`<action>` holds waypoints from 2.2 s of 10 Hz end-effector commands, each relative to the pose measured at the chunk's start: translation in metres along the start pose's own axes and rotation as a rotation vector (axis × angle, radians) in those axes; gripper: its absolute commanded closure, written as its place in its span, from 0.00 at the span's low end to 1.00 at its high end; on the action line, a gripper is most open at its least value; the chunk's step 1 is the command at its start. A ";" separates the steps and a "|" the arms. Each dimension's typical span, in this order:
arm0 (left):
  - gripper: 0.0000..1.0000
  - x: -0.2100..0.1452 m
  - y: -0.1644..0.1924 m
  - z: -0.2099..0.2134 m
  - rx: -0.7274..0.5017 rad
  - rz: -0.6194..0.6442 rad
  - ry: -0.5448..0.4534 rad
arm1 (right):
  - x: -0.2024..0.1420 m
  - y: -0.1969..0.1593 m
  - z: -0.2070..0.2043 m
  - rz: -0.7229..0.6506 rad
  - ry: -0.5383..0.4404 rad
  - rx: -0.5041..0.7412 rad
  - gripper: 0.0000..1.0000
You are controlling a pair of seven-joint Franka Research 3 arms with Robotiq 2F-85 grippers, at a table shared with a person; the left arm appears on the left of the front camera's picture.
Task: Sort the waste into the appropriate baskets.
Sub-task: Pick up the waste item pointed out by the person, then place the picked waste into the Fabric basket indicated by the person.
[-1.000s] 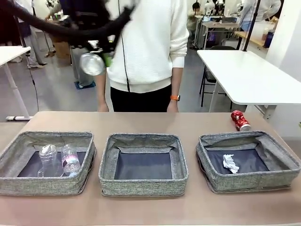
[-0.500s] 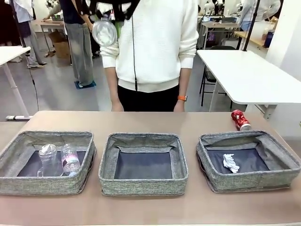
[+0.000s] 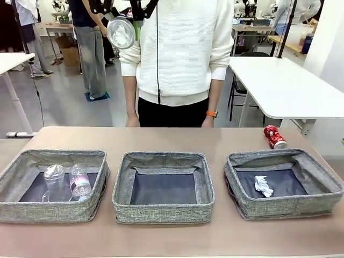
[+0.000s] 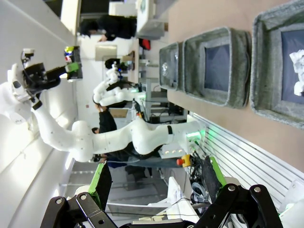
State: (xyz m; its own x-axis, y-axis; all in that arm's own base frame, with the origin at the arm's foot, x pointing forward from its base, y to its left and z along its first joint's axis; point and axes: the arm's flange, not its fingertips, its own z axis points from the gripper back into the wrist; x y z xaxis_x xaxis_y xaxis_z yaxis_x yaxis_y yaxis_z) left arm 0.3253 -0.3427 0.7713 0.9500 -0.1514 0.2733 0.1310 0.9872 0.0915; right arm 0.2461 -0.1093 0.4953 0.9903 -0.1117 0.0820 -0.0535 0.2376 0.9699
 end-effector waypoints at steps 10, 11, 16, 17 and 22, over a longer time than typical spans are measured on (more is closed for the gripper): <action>0.75 -0.003 0.004 -0.003 0.018 0.019 -0.018 | 0.001 0.002 0.002 0.018 0.000 0.019 0.00; 0.75 -0.003 0.004 -0.003 0.018 0.019 -0.018 | 0.001 0.002 0.002 0.018 0.000 0.019 0.00; 0.75 -0.003 0.004 -0.003 0.018 0.019 -0.018 | 0.001 0.002 0.002 0.018 0.000 0.019 0.00; 0.75 -0.003 0.004 -0.003 0.018 0.019 -0.018 | 0.001 0.002 0.002 0.018 0.000 0.019 0.00; 0.75 -0.005 -0.046 -0.128 0.122 0.094 0.074 | 0.001 0.002 0.002 0.018 0.000 0.019 0.00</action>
State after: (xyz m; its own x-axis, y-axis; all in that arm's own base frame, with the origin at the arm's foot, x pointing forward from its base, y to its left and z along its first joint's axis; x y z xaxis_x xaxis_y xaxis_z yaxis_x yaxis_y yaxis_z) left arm 0.3419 -0.3604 0.7178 0.9655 -0.0922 0.2435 0.0560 0.9869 0.1515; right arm 0.2460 -0.1092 0.4953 0.9904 -0.1114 0.0822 -0.0537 0.2376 0.9699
